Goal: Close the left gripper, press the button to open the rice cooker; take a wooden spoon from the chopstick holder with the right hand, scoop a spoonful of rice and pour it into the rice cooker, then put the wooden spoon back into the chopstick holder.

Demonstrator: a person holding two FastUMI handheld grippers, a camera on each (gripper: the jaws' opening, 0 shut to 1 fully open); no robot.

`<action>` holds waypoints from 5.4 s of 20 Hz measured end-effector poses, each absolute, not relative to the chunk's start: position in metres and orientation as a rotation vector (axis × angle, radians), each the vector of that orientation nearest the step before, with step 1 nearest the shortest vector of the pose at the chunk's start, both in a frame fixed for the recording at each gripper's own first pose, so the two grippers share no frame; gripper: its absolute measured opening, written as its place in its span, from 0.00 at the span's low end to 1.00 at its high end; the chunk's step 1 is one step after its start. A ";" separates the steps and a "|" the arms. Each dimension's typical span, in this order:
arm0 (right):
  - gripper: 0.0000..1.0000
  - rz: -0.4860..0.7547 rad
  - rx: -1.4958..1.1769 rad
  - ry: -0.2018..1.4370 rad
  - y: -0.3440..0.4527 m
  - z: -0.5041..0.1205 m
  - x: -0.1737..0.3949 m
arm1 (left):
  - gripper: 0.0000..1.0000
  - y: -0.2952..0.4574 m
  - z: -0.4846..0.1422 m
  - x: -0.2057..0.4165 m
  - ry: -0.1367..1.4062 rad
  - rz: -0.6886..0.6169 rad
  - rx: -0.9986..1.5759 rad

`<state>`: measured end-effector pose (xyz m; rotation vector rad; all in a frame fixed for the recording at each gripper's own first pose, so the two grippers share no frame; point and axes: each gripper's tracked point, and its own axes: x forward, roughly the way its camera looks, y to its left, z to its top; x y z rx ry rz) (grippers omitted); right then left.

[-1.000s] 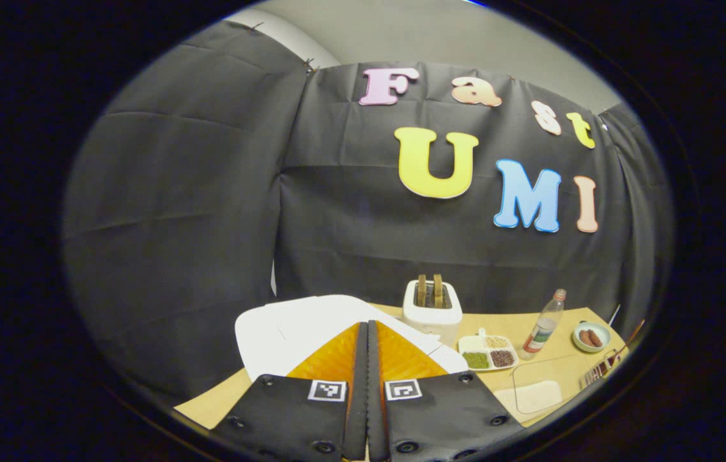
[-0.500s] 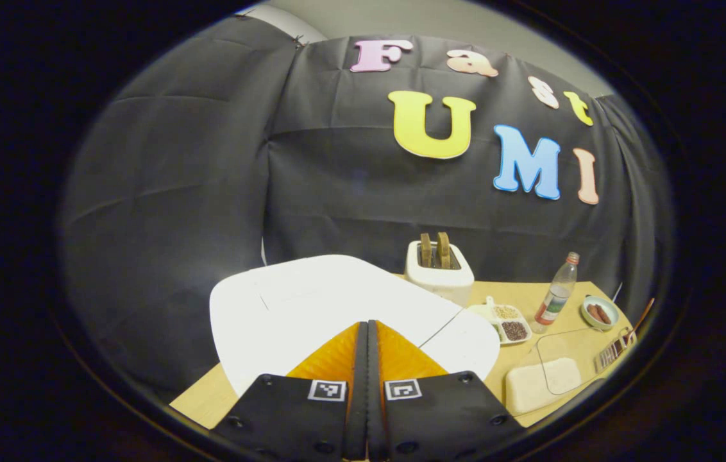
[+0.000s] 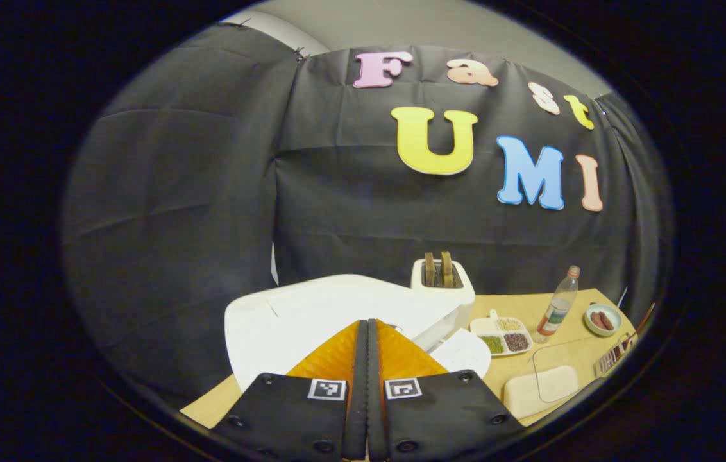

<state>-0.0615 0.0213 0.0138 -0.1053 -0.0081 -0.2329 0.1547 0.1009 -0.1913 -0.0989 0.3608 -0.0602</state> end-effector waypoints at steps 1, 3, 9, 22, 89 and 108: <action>0.95 -0.223 -0.110 -0.009 0.020 0.013 -0.059 | 0.08 0.107 -0.174 0.156 0.324 -0.039 -0.093; 0.95 -0.199 -0.108 -0.009 0.018 0.013 -0.053 | 0.08 0.118 -0.141 0.157 0.256 0.003 -0.089; 0.95 -0.160 -0.063 0.020 -0.006 -0.004 -0.030 | 0.08 0.116 -0.034 0.119 0.037 0.060 -0.108; 0.95 -0.157 0.062 0.219 -0.072 -0.108 0.037 | 0.99 0.033 0.011 0.022 -0.031 -0.021 -0.008; 0.16 0.241 -0.220 0.573 0.221 -0.281 0.065 | 0.98 0.225 -0.082 -0.046 0.186 0.171 0.005; 0.16 0.201 0.799 0.806 0.211 -0.259 0.066 | 0.98 0.187 -0.061 -0.040 0.144 0.129 -0.021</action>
